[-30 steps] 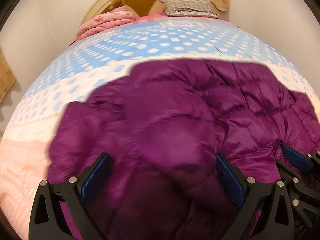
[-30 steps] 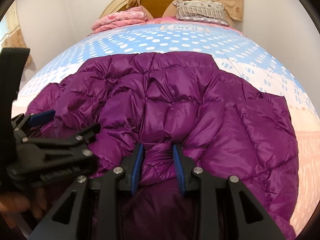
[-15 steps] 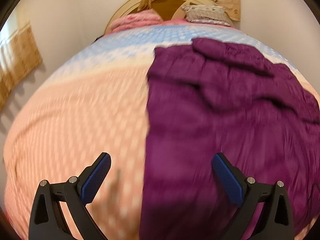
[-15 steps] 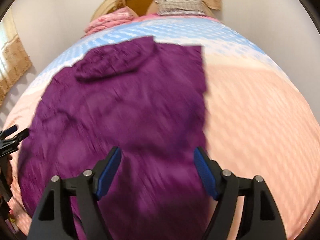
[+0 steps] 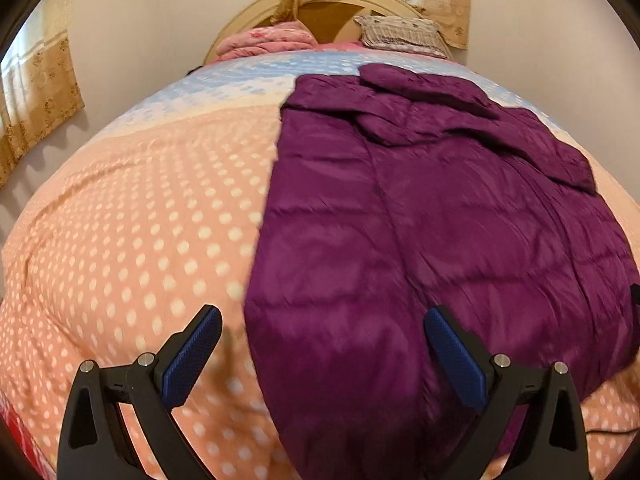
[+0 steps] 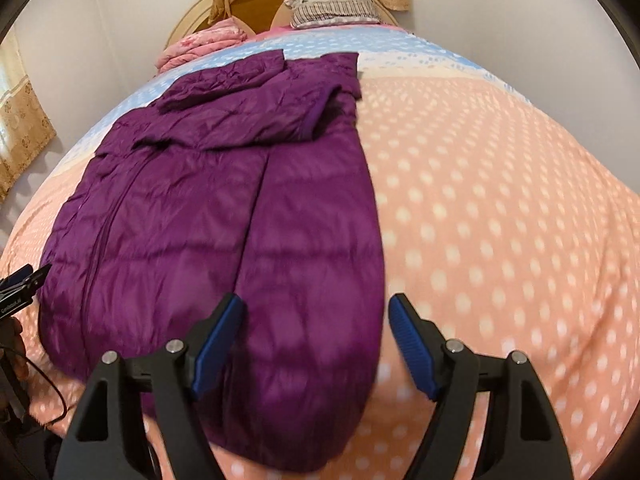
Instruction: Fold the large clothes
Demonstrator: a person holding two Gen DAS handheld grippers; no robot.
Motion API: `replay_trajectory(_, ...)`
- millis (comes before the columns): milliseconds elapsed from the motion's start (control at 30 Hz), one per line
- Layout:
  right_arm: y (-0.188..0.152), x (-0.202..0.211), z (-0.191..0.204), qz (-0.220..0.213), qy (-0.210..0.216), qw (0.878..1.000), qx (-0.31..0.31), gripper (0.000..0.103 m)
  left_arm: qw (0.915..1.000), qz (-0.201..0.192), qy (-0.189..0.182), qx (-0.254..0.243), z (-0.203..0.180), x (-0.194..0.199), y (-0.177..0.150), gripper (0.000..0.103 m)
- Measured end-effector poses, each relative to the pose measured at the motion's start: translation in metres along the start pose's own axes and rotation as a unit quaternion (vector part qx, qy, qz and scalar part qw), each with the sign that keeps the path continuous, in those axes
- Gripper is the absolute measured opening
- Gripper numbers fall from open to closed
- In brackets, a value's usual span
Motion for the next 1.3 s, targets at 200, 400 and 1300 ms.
replay_trajectory(200,-0.024,0.008,0.007,0.021,0.015,1.000,0.006,0.069,0.9998,0.010,-0.006,-0.014,-0.006,0.012,-0.025,0.102)
replay_trajectory(400,-0.037,-0.001,0.007,0.041,0.053,0.998,-0.013,0.040,0.9980,0.025,-0.040,-0.042,-0.017,0.014,-0.034,0.062)
replay_trajectory(1300,0.093,0.168,0.029,-0.253,0.090,0.963,0.017,0.007,0.9709,-0.198,-0.112,-0.075,-0.008,0.136,0.099,0.005)
Point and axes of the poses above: each gripper's, at about its wrist camera, not at the fingertips, and x roughly against the way its jaws point, z to its left, y to its top, the point moved 4 cm from there along -x, roughly the way its jaws point, and after that the axes turned 11 degrees about x, right-handed, at the moved point
